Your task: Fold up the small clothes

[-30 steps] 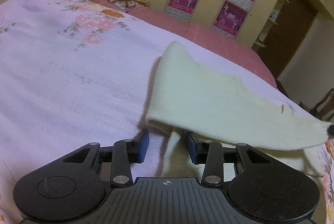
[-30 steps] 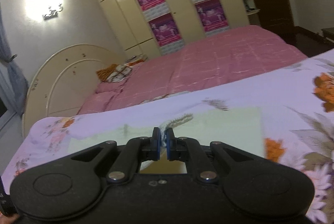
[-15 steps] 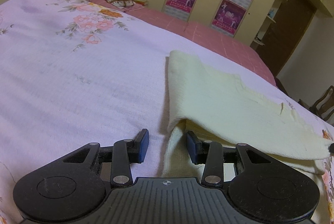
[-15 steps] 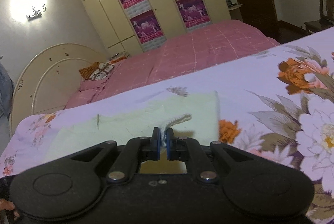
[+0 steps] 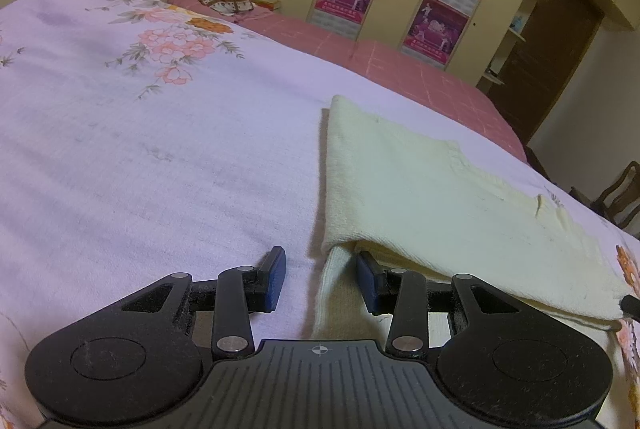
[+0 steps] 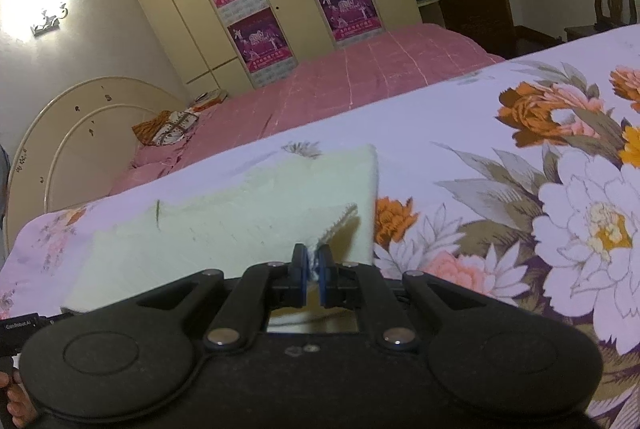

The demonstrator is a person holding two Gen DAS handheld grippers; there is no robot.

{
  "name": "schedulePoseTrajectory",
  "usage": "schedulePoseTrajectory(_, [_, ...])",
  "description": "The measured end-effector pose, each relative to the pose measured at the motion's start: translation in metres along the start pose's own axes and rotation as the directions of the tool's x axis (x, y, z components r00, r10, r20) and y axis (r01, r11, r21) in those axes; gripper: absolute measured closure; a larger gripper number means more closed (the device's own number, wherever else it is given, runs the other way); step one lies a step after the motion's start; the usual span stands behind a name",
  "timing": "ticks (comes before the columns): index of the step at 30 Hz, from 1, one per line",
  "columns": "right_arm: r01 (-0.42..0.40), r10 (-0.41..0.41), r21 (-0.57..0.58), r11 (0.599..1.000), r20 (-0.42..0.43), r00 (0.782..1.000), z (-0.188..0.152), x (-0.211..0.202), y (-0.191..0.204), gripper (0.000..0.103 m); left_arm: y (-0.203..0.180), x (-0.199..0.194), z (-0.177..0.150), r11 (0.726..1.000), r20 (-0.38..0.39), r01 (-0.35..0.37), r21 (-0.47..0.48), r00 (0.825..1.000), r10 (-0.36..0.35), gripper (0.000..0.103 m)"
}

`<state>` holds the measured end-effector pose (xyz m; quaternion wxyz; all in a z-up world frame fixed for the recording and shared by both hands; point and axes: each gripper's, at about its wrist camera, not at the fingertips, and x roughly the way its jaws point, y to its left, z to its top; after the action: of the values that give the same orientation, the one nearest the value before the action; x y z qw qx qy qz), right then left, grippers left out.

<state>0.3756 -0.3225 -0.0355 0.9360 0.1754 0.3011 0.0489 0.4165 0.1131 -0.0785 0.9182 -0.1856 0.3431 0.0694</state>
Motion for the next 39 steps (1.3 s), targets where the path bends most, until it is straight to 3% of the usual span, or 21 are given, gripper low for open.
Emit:
schedulePoseTrajectory(11, [0.029, -0.028, 0.013, 0.999, -0.036, 0.999, -0.01, 0.007, -0.011, 0.097, 0.001, -0.002, 0.002, 0.999, -0.01, 0.011, 0.034, 1.0, -0.01, 0.062])
schedulePoseTrajectory(13, [0.033, -0.032, 0.033, 0.999, -0.033, 0.999, -0.01, 0.006, -0.014, 0.096, -0.001, -0.025, 0.004, 0.997, 0.071, -0.024, 0.07, 0.997, 0.019, 0.062])
schedulePoseTrajectory(14, [0.034, -0.033, 0.039, 0.999, -0.019, 0.999, -0.007, 0.001, -0.014, 0.088, -0.007, -0.036, 0.005, 0.994, 0.127, -0.022, 0.106, 0.992, 0.009, 0.062])
schedulePoseTrajectory(16, [-0.004, 0.004, 0.027, 1.0, 0.024, 1.0, -0.002, -0.013, -0.011, 0.081, -0.021, -0.041, 0.01, 0.989, 0.146, 0.048, 0.141, 0.987, -0.068, 0.062])
schedulePoseTrajectory(18, [-0.007, 0.009, -0.032, 0.999, 0.034, 0.999, 0.0, -0.014, -0.001, 0.082, -0.037, -0.026, 0.012, 0.979, 0.098, 0.091, 0.181, 0.989, -0.11, 0.062])
schedulePoseTrajectory(23, [0.035, -0.041, -0.104, 0.994, -0.055, 0.998, -0.004, 0.019, 0.016, 0.086, -0.045, 0.014, 0.001, 0.977, -0.032, 0.12, 0.175, 0.993, -0.116, 0.062])
schedulePoseTrajectory(26, [0.069, -0.081, -0.155, 0.985, -0.072, 0.994, -0.009, 0.024, 0.016, 0.094, -0.035, 0.012, 0.001, 0.975, -0.039, 0.154, 0.16, 0.988, -0.149, 0.062])
schedulePoseTrajectory(28, [0.065, -0.077, -0.152, 0.986, -0.074, 0.994, -0.006, 0.02, 0.017, 0.094, -0.03, 0.007, 0.013, 0.977, 0.027, 0.155, 0.144, 0.987, -0.16, 0.062])
schedulePoseTrajectory(30, [0.052, -0.056, -0.132, 0.99, -0.028, 0.998, 0.001, 0.015, 0.017, 0.081, -0.029, 0.009, 0.028, 0.979, 0.082, 0.137, 0.149, 0.985, -0.151, 0.062])
schedulePoseTrajectory(32, [0.041, -0.043, -0.118, 0.992, -0.008, 0.999, 0.008, 0.02, 0.017, 0.081, -0.033, 0.025, 0.045, 0.978, 0.086, 0.147, 0.147, 0.983, -0.161, 0.062])
schedulePoseTrajectory(36, [0.044, -0.047, -0.132, 0.99, -0.017, 0.999, 0.018, 0.043, 0.024, 0.083, -0.049, 0.069, 0.067, 0.967, 0.037, 0.139, 0.212, 0.988, -0.15, 0.062])
schedulePoseTrajectory(39, [0.046, -0.052, -0.167, 0.985, -0.033, 0.998, 0.018, 0.06, 0.03, 0.085, -0.051, 0.102, 0.075, 0.966, -0.006, 0.096, 0.241, 0.995, -0.097, 0.062])
